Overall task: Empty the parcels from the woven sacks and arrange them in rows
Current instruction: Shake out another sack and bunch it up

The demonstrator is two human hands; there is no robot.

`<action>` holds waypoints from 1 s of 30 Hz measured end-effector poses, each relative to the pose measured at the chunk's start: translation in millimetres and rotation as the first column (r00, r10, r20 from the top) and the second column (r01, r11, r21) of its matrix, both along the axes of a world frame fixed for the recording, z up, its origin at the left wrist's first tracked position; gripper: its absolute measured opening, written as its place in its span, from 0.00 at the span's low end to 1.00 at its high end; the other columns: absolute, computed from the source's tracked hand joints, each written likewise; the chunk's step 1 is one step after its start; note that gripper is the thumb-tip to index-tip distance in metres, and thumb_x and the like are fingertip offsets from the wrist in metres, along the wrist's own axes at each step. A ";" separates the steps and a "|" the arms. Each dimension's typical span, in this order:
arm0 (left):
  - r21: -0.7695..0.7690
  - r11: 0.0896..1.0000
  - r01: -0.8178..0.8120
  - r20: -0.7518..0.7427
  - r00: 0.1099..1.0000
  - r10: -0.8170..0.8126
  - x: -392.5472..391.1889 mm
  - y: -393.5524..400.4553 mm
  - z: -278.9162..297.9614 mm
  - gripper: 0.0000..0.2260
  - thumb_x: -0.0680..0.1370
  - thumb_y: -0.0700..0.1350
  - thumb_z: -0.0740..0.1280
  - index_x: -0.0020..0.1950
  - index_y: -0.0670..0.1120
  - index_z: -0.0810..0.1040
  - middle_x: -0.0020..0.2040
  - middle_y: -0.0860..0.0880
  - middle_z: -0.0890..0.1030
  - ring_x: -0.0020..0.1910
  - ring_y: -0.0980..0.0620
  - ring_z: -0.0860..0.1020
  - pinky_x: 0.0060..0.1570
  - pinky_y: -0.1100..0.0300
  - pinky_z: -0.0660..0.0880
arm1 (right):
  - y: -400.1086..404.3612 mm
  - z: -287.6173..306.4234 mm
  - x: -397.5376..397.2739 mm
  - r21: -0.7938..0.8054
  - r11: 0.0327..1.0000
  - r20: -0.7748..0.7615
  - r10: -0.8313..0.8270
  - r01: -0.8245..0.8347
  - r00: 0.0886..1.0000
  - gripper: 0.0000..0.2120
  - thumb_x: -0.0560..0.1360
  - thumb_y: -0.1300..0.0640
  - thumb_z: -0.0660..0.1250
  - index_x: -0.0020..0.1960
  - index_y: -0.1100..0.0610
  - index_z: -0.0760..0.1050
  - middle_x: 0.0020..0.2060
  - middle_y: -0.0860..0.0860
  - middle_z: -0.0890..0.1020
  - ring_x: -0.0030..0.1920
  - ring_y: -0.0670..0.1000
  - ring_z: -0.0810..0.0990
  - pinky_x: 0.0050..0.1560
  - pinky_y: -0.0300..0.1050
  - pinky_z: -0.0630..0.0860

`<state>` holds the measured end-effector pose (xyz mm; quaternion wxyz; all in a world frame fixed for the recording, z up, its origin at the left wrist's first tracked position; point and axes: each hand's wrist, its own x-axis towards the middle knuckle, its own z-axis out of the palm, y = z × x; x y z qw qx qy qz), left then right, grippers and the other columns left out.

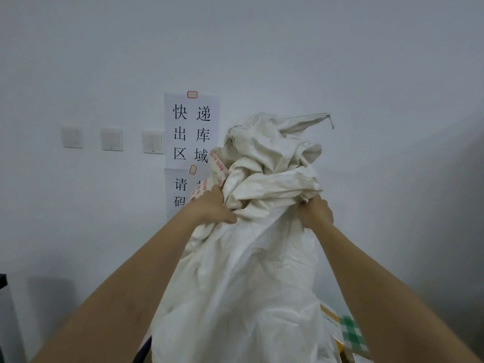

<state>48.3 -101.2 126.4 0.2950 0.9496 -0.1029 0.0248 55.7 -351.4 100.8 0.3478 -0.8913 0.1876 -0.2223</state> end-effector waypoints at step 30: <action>-0.713 0.674 0.195 0.454 0.860 0.231 -8.7 -17.1 121.1 0.06 0.74 0.36 0.67 0.50 0.43 0.76 0.46 0.47 0.80 0.46 0.48 0.77 0.46 0.55 0.74 | 12.7 139.6 -45.0 0.249 0.897 0.548 0.180 -0.365 0.817 0.17 0.79 0.61 0.57 0.67 0.59 0.66 0.59 0.56 0.76 0.58 0.56 0.75 0.53 0.49 0.73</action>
